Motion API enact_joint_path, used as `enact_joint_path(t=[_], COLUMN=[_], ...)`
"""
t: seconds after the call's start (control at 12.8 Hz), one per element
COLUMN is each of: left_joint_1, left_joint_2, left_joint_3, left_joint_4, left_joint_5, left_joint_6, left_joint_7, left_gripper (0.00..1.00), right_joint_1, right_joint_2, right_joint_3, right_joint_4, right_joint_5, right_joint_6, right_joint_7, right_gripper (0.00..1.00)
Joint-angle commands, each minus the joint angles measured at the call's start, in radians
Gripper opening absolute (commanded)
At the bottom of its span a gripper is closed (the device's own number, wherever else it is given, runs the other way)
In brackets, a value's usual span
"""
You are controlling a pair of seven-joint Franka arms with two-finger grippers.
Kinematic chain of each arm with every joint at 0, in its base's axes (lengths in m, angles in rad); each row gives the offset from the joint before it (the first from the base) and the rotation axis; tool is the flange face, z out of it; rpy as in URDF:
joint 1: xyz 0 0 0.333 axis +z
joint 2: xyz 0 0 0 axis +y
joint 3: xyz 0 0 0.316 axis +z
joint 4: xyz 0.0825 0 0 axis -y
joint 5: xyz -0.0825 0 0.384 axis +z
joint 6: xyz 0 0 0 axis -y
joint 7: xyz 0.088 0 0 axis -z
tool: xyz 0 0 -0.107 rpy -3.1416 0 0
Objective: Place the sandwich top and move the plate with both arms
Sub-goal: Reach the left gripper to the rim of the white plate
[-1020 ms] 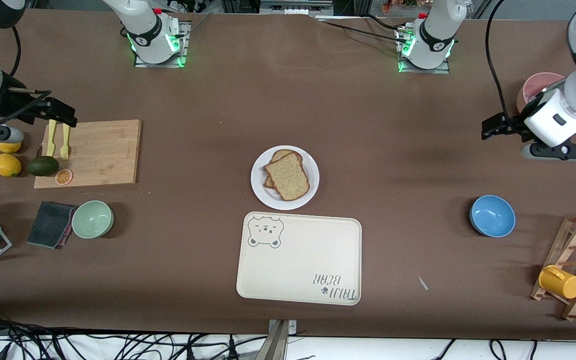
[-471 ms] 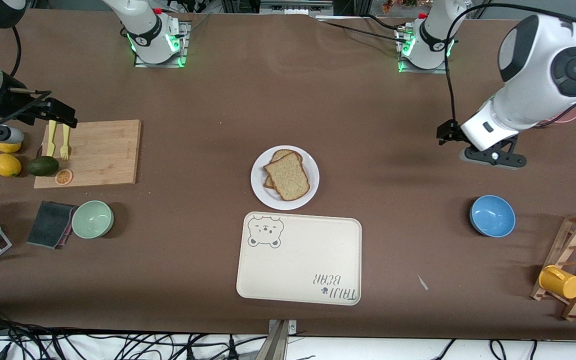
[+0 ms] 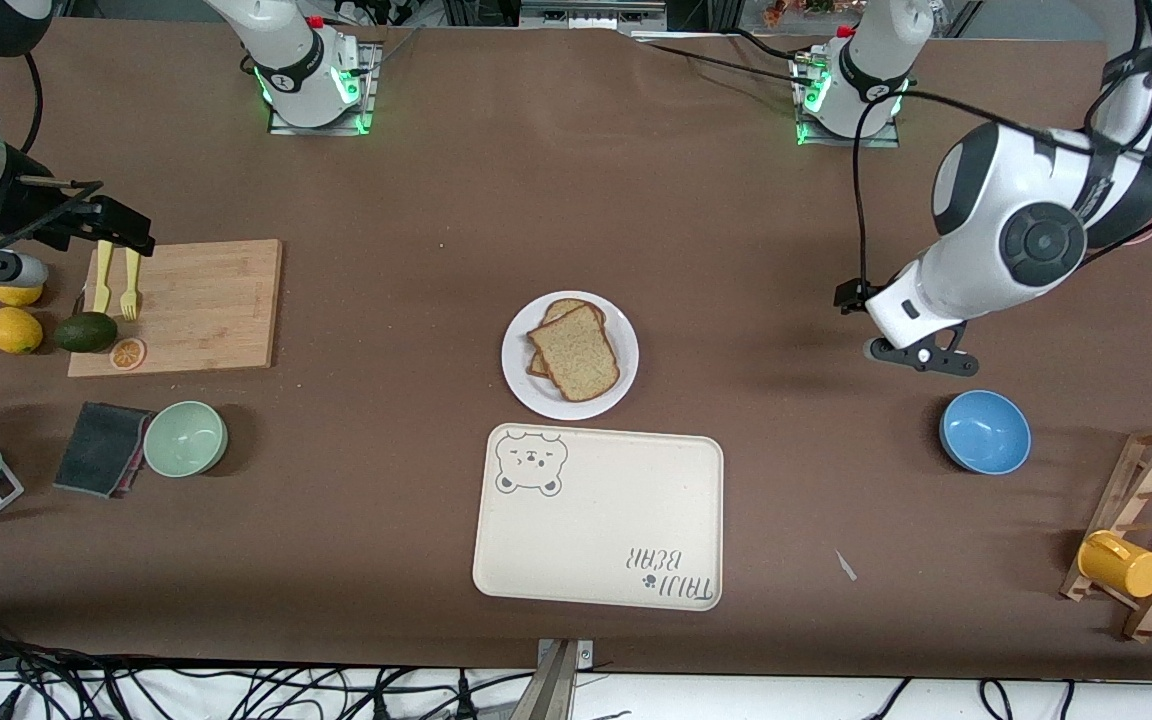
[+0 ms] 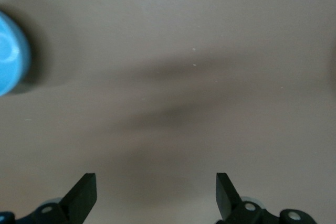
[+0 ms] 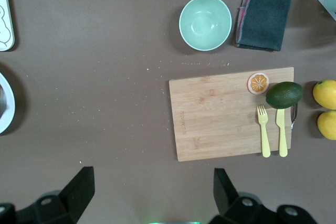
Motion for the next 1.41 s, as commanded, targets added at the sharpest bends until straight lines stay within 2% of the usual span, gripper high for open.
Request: enact_joint_path(t=[0.0, 0.39, 0.63, 0.86, 1.02, 1.33], left_joint_1=[-0.018, -0.052, -0.095, -0.145, -0.169, -0.202], left_joint_2=[0.031, 0.119, 0.159, 0.226, 0.261, 0.294], left_joint_3=[0.005, 0.005, 0.004, 0.002, 0.0, 0.0], left_joint_4=[0.004, -0.002, -0.049, -0.056, -0.056, -0.065], left_joint_5=[-0.098, -0.287, -0.419, -0.519, -0.658, -0.971], left_joint_6=[0.07, 0.15, 0.278, 0.388, 0.415, 0.412], left_joint_7=[0.001, 0.004, 0.004, 0.006, 0.023, 0.214], left_gripper=[1.0, 1.0, 1.0, 1.0, 1.0, 1.0], right_joint_1=[-0.011, -0.011, -0.011, -0.011, -0.011, -0.011], right_joint_2=[0.0, 0.0, 0.001, 0.001, 0.001, 0.003], right_joint_3=[0.007, 0.007, 0.007, 0.004, 0.004, 0.004], right_joint_4=[0.004, 0.004, 0.004, 0.004, 0.004, 0.004], right_joint_5=[0.012, 0.012, 0.014, 0.014, 0.014, 0.014], right_joint_6=[0.004, 0.004, 0.004, 0.004, 0.004, 0.004], right_joint_7=[-0.012, -0.012, -0.012, -0.012, -0.012, -0.013], right_gripper=[1.0, 1.0, 1.0, 1.0, 1.0, 1.0])
